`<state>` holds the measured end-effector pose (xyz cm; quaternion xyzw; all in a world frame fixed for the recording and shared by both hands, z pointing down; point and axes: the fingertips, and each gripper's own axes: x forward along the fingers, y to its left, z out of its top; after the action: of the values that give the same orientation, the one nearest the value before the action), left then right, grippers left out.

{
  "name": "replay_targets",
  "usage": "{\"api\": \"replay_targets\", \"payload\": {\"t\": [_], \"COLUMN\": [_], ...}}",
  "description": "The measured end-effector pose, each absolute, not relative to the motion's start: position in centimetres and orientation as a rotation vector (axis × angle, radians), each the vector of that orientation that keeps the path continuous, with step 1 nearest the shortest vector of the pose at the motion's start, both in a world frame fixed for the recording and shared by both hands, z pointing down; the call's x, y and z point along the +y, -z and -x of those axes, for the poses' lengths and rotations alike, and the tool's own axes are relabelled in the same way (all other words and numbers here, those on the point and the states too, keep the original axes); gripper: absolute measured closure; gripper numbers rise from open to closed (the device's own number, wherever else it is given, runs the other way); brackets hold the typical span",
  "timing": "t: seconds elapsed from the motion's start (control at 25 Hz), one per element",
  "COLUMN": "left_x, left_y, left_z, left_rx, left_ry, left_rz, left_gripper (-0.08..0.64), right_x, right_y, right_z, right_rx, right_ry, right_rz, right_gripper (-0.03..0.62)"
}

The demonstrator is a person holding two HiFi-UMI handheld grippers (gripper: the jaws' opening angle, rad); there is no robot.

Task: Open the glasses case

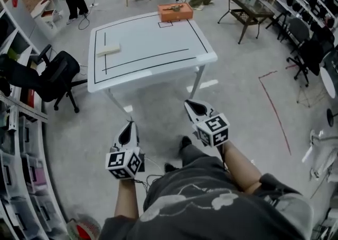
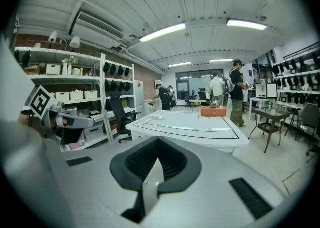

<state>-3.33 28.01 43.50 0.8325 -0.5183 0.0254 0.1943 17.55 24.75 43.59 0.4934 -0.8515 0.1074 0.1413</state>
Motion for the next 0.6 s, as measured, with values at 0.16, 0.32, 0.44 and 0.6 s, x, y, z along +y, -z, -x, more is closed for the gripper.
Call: {"api": "replay_targets", "payload": {"t": [0.16, 0.32, 0.44, 0.6], "left_x": [27.2, 25.3, 23.3, 18.8], "left_y": [-44.0, -44.6, -45.2, -45.8], "left_z": [4.4, 5.7, 7.2, 8.8], "left_rx": [-1.483, -1.542, -1.598, -1.660], "left_ry": [-0.078, -0.088, -0.110, -0.125], "left_rz": [-2.317, -2.263, -2.230, -2.174], "left_gripper": [0.558, 0.558, 0.558, 0.558], "right_x": [22.7, 18.4, 14.7, 9.0], "right_y": [-44.7, -45.2, -45.9, -47.2], "right_z": [-17.7, -17.2, -15.5, -13.6], "right_rx": [-2.443, -2.442, -2.479, -2.526], "right_ry": [-0.321, -0.318, -0.342, -0.376], "right_rz": [-1.430, -1.467, -1.436, -1.359], "right_gripper": [0.592, 0.591, 0.591, 0.591]}}
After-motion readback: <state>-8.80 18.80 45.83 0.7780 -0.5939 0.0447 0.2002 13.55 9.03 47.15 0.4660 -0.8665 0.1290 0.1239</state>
